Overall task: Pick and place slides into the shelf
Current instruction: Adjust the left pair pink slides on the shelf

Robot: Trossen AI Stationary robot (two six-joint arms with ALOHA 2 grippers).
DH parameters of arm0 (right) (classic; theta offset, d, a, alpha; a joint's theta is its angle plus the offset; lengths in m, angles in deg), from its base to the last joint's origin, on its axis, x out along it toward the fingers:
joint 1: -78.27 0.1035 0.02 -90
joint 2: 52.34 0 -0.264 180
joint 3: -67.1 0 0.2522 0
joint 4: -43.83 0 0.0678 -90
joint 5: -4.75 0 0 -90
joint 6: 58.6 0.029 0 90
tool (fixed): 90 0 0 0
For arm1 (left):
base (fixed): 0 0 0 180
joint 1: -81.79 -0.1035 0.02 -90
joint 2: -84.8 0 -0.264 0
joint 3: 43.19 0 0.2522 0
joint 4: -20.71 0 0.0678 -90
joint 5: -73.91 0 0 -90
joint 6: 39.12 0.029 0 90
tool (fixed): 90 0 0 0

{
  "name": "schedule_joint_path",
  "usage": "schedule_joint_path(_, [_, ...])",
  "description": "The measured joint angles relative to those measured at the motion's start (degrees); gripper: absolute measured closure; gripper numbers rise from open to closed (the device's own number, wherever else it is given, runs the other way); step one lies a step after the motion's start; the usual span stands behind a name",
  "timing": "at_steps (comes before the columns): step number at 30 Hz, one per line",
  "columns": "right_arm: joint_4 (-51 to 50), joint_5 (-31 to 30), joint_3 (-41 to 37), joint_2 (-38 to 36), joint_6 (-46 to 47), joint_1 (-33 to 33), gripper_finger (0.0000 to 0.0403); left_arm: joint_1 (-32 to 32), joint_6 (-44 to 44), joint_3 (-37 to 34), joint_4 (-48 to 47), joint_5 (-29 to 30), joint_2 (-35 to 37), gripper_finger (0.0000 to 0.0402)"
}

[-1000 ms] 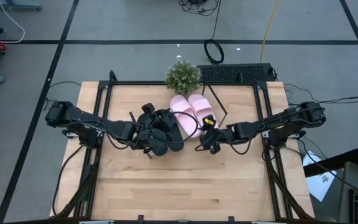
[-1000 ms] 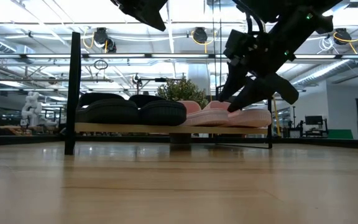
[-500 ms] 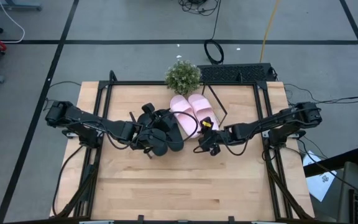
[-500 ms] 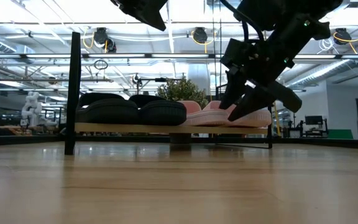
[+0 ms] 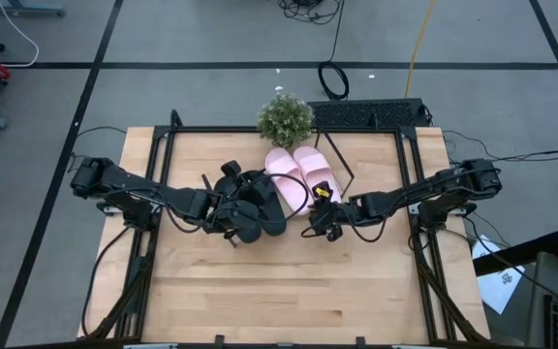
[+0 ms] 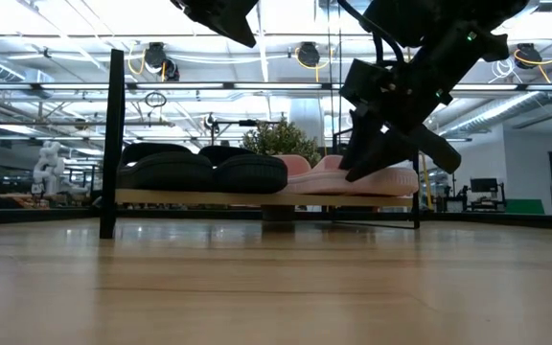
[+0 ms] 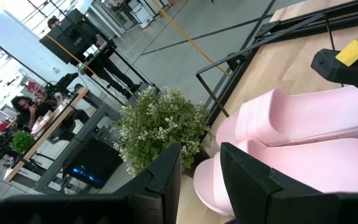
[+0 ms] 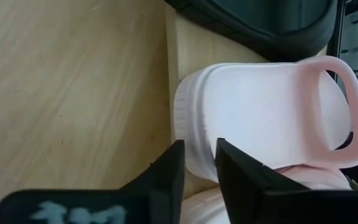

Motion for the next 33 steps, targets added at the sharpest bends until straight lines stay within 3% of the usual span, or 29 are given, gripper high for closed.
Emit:
schedule_joint_path(14, [-0.04, 0.17, 0.00, 0.00, 0.07, 0.00, 0.0400, 0.00, 0.00, 0.00, 0.09, -0.02, -0.02, 0.0282])
schedule_joint_path(33, [-0.04, -0.17, 0.02, -0.02, 0.33, 0.20, 0.0403, 0.00, -0.13, 0.00, 0.07, -0.04, 0.00, 0.0282])
